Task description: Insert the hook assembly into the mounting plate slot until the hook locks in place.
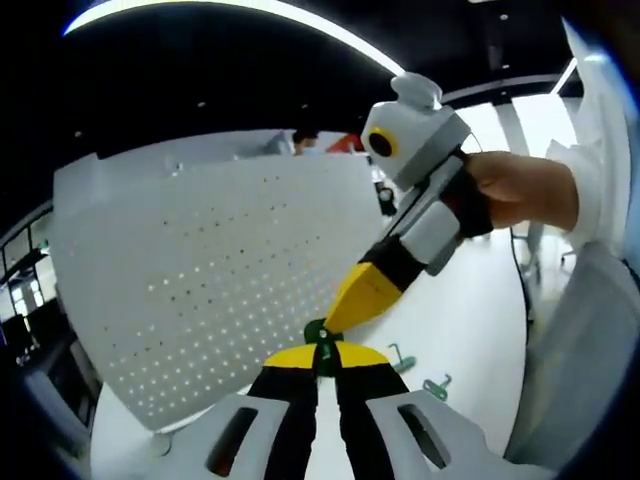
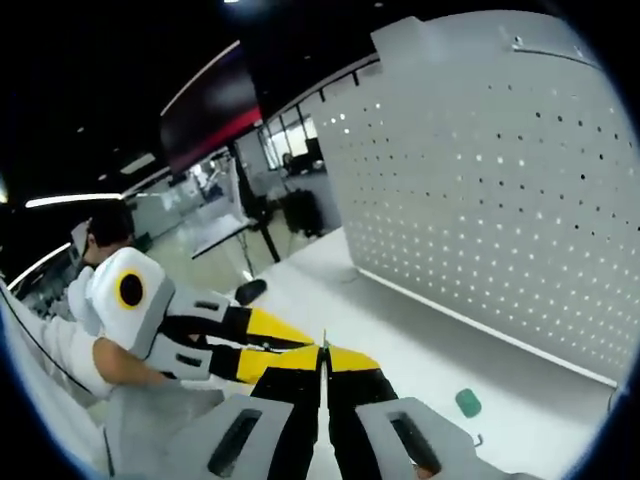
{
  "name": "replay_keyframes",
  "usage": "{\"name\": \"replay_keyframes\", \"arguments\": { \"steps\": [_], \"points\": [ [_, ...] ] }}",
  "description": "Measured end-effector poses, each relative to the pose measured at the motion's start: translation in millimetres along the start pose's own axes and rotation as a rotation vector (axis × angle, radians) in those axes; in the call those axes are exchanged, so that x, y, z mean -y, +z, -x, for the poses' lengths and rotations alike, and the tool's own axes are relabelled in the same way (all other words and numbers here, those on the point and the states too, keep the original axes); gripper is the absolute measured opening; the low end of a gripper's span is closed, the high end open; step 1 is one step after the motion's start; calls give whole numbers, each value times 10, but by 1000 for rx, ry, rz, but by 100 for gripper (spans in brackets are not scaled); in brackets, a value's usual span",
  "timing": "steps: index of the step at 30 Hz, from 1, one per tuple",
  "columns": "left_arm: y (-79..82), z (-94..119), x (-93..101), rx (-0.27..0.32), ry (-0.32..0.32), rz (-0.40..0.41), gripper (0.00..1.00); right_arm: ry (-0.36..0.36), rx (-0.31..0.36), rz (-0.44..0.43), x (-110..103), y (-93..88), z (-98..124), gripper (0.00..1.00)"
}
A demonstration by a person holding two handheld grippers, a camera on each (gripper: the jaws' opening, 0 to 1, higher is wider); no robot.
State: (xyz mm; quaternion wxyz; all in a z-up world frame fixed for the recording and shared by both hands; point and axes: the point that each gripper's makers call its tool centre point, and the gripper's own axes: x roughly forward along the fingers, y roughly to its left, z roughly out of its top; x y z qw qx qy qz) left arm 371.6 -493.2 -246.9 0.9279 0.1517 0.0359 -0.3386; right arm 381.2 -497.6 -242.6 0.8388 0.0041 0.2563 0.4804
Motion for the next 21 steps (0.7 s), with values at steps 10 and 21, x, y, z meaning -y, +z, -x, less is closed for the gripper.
{"name": "replay_keyframes", "arguments": {
  "steps": [10,21],
  "points": [
    [-24,-8,-2,-8,0,2,5,0,-5,17,-43,-15,-5,0],
    [-36,-6,-5,-11,1,13,4,-7,-13,104,-68,-20,-11,0]
  ]
}}
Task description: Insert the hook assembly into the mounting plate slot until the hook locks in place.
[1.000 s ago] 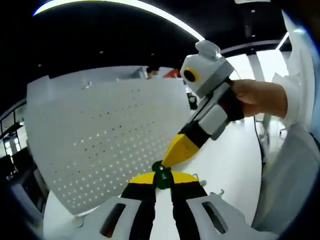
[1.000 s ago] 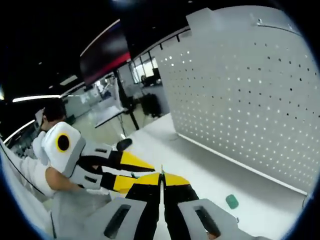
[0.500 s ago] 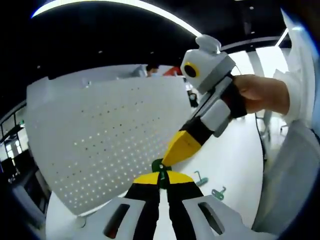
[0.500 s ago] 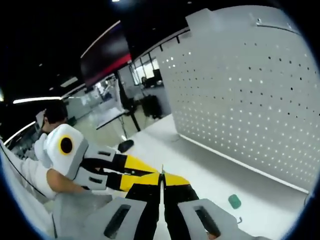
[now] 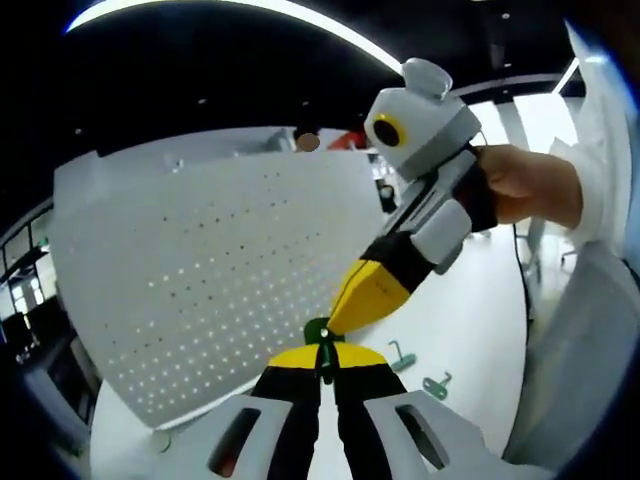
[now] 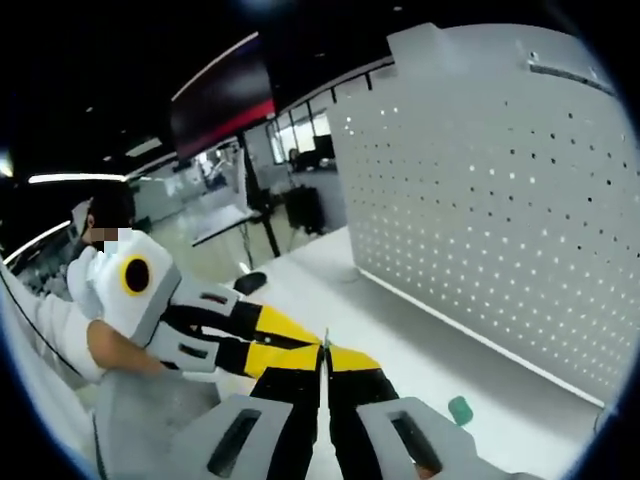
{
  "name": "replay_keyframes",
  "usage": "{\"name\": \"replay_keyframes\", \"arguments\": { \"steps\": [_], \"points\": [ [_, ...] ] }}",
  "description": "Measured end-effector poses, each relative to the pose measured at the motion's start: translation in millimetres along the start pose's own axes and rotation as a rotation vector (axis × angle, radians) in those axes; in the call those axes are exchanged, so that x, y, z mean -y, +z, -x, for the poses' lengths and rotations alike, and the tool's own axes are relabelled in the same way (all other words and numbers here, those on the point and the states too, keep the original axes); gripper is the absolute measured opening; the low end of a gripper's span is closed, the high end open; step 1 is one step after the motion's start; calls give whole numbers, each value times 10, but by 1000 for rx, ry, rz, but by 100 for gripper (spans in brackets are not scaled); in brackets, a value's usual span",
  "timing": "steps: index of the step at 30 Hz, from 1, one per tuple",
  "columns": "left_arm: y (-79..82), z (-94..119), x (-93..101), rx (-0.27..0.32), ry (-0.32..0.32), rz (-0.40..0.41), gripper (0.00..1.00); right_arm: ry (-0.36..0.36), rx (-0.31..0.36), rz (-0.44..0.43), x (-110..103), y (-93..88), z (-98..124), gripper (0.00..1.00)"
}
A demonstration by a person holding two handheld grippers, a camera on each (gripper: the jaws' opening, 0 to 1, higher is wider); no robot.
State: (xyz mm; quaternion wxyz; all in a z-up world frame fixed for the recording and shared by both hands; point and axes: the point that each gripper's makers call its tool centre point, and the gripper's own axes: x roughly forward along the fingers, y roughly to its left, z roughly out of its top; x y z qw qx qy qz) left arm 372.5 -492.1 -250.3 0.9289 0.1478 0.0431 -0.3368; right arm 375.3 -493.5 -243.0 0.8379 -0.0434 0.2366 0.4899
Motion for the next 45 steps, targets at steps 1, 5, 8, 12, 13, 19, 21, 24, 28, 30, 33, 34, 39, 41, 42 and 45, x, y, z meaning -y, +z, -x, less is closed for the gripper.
{"name": "replay_keyframes", "arguments": {
  "steps": [1,5,8,12,13,19,21,24,28,30,33,34,39,41,42,45],
  "points": [
    [2,1,-1,0,0,-1,4,1,2,6,2,2,0,0],
    [11,7,-4,3,1,9,4,3,5,29,-5,8,4,0],
    [13,11,-3,5,1,16,4,-3,10,66,-4,14,22,2],
    [14,20,-18,6,6,26,4,-9,16,83,18,20,51,6],
    [13,21,-19,6,6,26,4,-14,20,87,32,25,62,7],
    [9,26,-30,5,10,39,4,-26,31,122,57,12,101,16],
    [12,30,-39,8,12,45,4,-27,30,130,66,-12,121,18],
    [8,33,-48,8,14,55,4,-37,48,141,94,-17,160,23],
    [6,35,-53,11,14,72,4,-46,73,149,124,-13,198,31],
    [3,41,-56,11,14,75,4,-54,85,153,151,-19,223,35],
    [4,48,-72,12,19,80,4,-62,98,159,190,-45,256,43],
    [0,47,-78,11,21,81,4,-67,99,160,205,-52,268,45],
    [-5,50,-103,10,30,88,4,-60,170,192,237,-9,366,52],
    [-8,50,-116,9,34,90,4,-62,186,212,264,-16,403,53],
    [-6,53,-121,10,36,92,4,-58,190,223,269,-30,422,53],
    [-3,60,-134,10,42,95,4,-60,212,250,287,-47,479,56]
  ]
}}
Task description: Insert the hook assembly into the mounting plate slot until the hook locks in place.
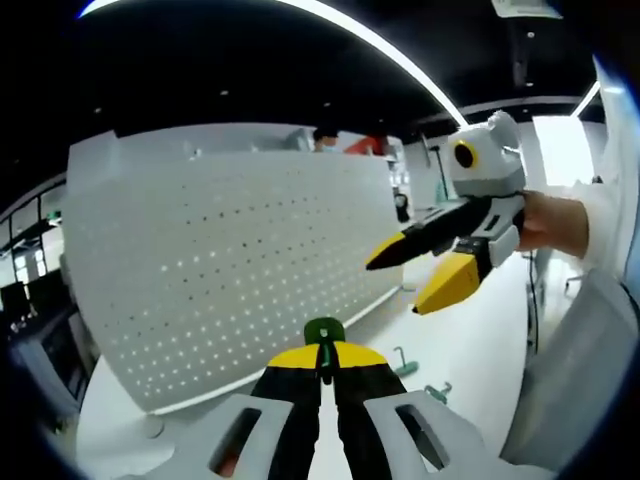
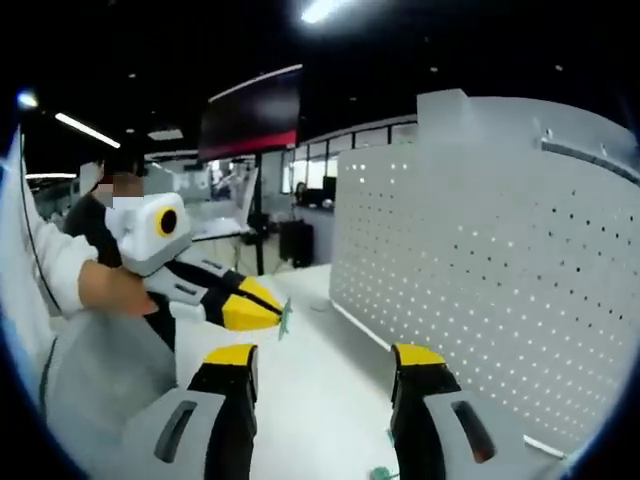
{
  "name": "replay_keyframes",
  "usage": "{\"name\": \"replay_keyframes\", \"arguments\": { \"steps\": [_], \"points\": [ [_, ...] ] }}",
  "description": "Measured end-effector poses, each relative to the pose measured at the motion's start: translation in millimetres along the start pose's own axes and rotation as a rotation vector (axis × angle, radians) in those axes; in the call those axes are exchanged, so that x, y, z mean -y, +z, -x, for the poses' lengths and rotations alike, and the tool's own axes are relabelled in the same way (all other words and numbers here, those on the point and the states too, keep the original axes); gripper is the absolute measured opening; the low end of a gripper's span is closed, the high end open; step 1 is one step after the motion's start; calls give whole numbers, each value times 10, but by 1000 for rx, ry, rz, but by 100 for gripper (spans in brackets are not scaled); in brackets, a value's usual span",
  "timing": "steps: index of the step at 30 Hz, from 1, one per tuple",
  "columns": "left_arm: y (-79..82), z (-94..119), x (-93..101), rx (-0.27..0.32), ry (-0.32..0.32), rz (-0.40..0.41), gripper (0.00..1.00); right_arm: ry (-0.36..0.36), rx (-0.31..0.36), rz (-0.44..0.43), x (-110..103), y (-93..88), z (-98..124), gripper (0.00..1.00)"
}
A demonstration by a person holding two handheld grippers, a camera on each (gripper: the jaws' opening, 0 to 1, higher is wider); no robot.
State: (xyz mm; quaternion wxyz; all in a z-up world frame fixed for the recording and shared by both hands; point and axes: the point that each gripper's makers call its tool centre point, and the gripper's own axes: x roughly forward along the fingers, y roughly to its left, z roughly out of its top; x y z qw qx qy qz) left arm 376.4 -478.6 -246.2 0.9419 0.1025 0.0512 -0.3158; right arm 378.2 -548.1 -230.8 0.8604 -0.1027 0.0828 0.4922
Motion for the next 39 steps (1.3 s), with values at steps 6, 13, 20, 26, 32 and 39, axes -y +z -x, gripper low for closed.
{"name": "replay_keyframes", "arguments": {
  "steps": [6,13,20,26,32,39],
  "points": [
    [18,22,-54,6,19,13,4,-2,41,11,25,6,123,64],
    [70,74,-182,16,62,21,4,-16,65,5,69,7,208,71],
    [116,163,-389,23,132,38,4,-28,75,-6,111,1,294,72],
    [168,233,-516,30,182,51,4,-41,91,-9,153,60,347,72],
    [362,291,-684,56,232,66,4,-42,102,-6,170,105,368,71],
    [707,328,-1049,92,312,22,4,-41,114,-10,184,145,406,70]
  ]
}}
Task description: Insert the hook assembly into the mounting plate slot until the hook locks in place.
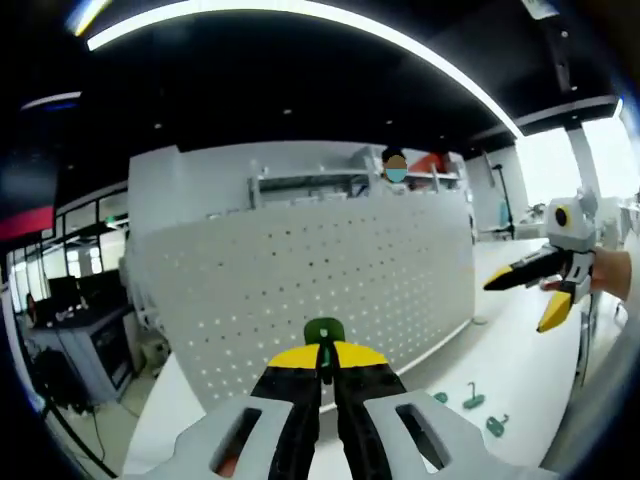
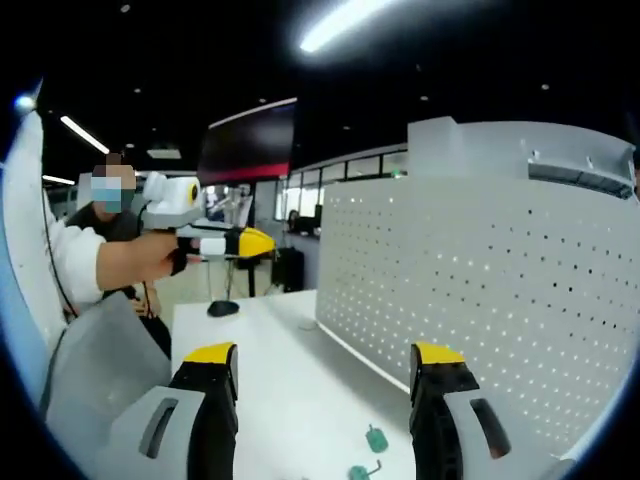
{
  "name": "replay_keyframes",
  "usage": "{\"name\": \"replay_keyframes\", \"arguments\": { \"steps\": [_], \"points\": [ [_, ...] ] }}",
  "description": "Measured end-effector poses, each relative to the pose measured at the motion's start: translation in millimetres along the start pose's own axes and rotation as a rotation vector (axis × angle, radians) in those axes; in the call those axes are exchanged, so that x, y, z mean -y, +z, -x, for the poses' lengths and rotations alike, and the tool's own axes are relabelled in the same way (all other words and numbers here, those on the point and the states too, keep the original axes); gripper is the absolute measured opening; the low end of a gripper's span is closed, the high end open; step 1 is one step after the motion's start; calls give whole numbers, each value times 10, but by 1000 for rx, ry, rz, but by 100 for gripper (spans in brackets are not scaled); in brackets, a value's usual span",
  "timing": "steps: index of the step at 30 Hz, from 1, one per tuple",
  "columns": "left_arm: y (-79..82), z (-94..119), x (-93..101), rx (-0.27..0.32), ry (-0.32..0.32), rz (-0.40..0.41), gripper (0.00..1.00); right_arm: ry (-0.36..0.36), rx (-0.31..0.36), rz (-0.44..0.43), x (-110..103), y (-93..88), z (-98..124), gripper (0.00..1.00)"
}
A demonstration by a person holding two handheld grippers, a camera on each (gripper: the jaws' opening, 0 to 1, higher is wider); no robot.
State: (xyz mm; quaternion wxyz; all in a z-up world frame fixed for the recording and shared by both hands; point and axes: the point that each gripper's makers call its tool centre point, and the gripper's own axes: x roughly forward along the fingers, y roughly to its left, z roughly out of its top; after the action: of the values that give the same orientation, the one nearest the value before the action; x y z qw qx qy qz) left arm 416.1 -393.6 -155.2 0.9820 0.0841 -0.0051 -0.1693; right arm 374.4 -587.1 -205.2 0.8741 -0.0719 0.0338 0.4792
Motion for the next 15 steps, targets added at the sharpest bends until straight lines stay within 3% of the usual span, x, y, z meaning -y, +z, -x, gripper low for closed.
{"name": "replay_keyframes", "arguments": {
  "steps": [10,15],
  "points": [
    [320,-153,-366,49,79,-20,4,-8,12,-3,47,48,35,69],
    [379,-214,-491,61,105,-15,4,-7,14,-5,51,57,34,69]
  ]
}}
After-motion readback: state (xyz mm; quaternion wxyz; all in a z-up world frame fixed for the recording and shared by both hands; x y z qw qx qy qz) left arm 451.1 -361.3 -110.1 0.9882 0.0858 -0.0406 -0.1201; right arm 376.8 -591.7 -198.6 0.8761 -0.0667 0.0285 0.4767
